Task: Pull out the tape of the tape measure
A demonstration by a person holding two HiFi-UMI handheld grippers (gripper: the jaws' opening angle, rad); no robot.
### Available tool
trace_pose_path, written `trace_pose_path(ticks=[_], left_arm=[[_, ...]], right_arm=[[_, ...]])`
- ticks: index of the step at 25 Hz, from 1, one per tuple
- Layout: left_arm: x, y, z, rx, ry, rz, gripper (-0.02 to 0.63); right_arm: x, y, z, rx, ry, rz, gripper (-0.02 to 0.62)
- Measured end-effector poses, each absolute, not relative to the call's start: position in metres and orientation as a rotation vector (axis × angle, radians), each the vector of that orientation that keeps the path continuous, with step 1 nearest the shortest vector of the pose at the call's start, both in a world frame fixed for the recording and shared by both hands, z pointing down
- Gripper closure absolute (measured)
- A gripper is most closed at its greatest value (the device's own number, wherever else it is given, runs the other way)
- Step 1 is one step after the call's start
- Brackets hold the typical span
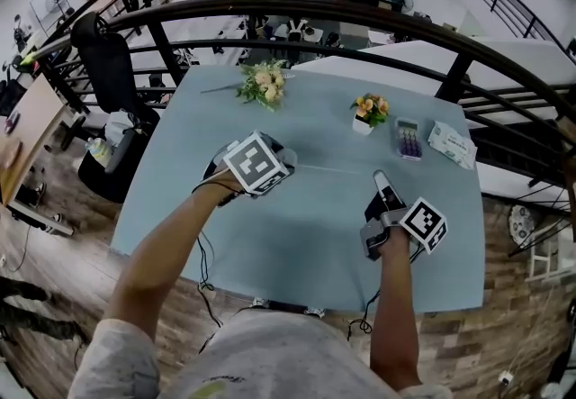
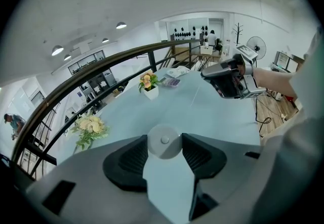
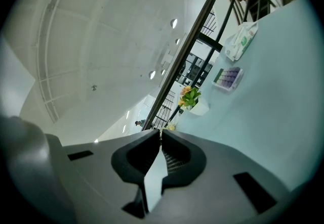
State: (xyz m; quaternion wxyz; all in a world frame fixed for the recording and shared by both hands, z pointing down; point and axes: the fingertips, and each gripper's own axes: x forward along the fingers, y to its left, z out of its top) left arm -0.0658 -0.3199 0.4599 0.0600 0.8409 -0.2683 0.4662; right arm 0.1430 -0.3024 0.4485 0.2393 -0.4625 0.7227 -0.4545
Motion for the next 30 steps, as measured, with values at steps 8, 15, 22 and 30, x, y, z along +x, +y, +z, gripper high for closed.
trace_pose_path(ticks=[8,15,22,30], left_arm=[[-0.073,-0.322,0.468,2.531,-0.804,1.403,0.394],[-0.073,-0.322,0.469,2.529,-0.805,1.395,0.394],[-0.068,-0.32,0.476,2.53,-0.788,1.402,0.394],[-0.064,-0.32,0.485,2.535,-0.776,1.398,0.394]], right_arm=[[0.146,-0.302,0.451,-1.283,1.999,-1.233,0.577],[0.147,-0.301,0.452,-1.293,1.996,-1.232,0.577],[0.151,-0.297,0.459,-1.311,1.981,-1.248,0.577],[0.154,-0.297,0.465,-1.341,1.977,-1.254,0.577]])
